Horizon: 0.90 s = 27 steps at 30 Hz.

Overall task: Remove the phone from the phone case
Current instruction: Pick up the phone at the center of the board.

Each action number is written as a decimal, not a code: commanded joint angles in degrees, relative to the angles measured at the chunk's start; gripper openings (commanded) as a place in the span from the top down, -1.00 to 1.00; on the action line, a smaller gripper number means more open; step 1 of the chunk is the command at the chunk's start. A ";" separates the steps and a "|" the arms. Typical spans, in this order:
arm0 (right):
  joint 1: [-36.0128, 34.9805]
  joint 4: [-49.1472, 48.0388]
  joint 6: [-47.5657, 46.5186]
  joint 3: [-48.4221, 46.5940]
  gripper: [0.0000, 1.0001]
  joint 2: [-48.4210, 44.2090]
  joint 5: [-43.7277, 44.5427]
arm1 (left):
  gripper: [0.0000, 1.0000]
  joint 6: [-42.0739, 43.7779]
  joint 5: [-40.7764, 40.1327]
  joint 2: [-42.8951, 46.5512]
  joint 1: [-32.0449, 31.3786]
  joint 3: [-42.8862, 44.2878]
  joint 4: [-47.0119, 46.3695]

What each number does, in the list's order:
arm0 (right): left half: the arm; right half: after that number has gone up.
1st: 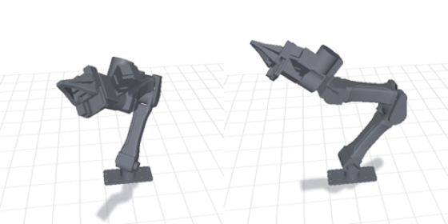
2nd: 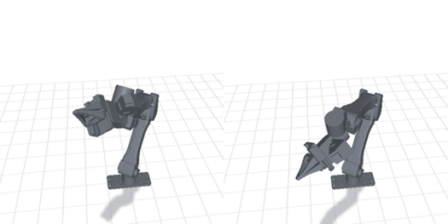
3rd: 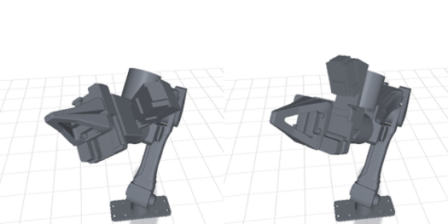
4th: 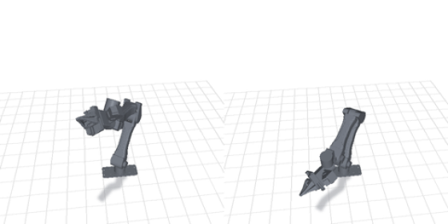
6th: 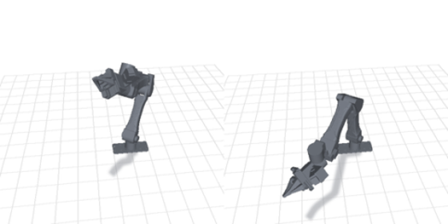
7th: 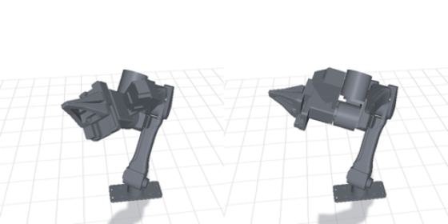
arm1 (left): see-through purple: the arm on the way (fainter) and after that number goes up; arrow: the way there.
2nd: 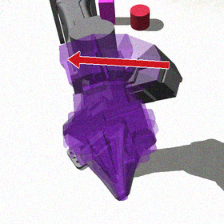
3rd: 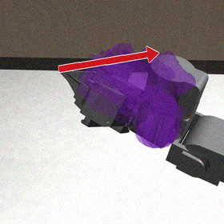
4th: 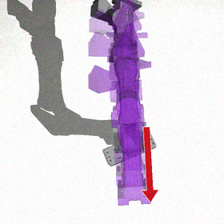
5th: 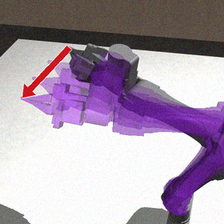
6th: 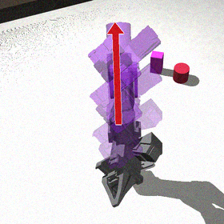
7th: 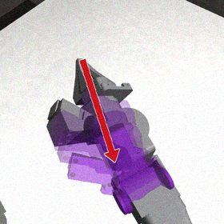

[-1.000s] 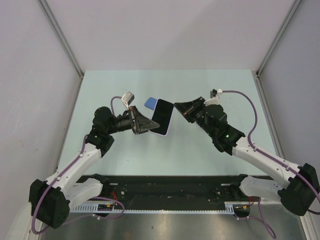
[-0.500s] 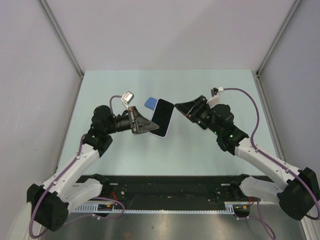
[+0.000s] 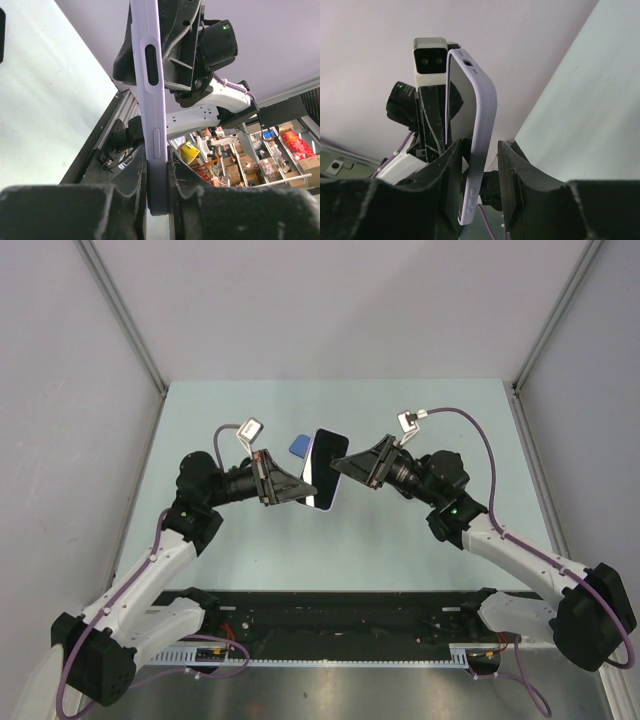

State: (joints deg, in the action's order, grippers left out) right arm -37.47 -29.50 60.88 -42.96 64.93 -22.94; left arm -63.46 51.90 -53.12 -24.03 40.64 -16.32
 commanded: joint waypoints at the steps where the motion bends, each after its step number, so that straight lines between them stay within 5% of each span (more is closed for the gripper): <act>1: -0.76 -1.78 -0.16 1.91 0.31 3.71 -4.40 | 1.00 -0.43 4.26 3.03 -1.02 3.49 -20.15; 6: 0.65 -9.69 3.54 1.65 0.46 7.93 -6.85 | 1.00 -2.89 5.49 1.97 -0.93 3.65 -23.49; 8: 0.39 -10.14 3.63 1.65 1.00 8.81 -6.59 | 1.00 -2.98 5.58 1.88 -0.93 3.83 -23.41; 11: -0.58 -10.49 2.75 1.65 1.00 9.16 -6.59 | 1.00 -2.64 5.49 1.80 -0.84 4.09 -22.54; 14: -1.46 -9.71 1.35 1.65 1.00 8.55 -6.77 | 0.60 -1.93 5.84 0.22 0.38 5.67 -19.63; 15: -1.72 -8.66 0.82 1.65 1.00 8.12 -6.86 | 0.24 -2.19 6.45 -0.13 1.00 6.02 -20.68; 18: -2.51 -6.55 -0.76 1.56 1.00 6.53 -7.64 | -0.35 -3.51 8.22 -2.24 3.81 7.95 -22.44; 21: -2.96 -4.43 -2.35 1.30 1.00 4.95 -7.65 | -0.36 -4.38 9.18 -5.32 3.99 10.50 -24.36; 24: -3.13 -3.46 -2.79 1.30 1.00 4.51 -7.56 | -0.15 -8.60 9.62 -7.60 3.99 10.25 -30.59; 27: -3.39 -3.11 -3.40 0.86 1.00 4.77 -8.43 | -0.28 -10.19 9.89 -9.01 3.91 9.72 -32.46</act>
State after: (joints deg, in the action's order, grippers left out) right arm -38.41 -41.89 62.81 -42.87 68.31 -25.04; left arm -70.02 63.96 -61.84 -20.36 45.06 -32.69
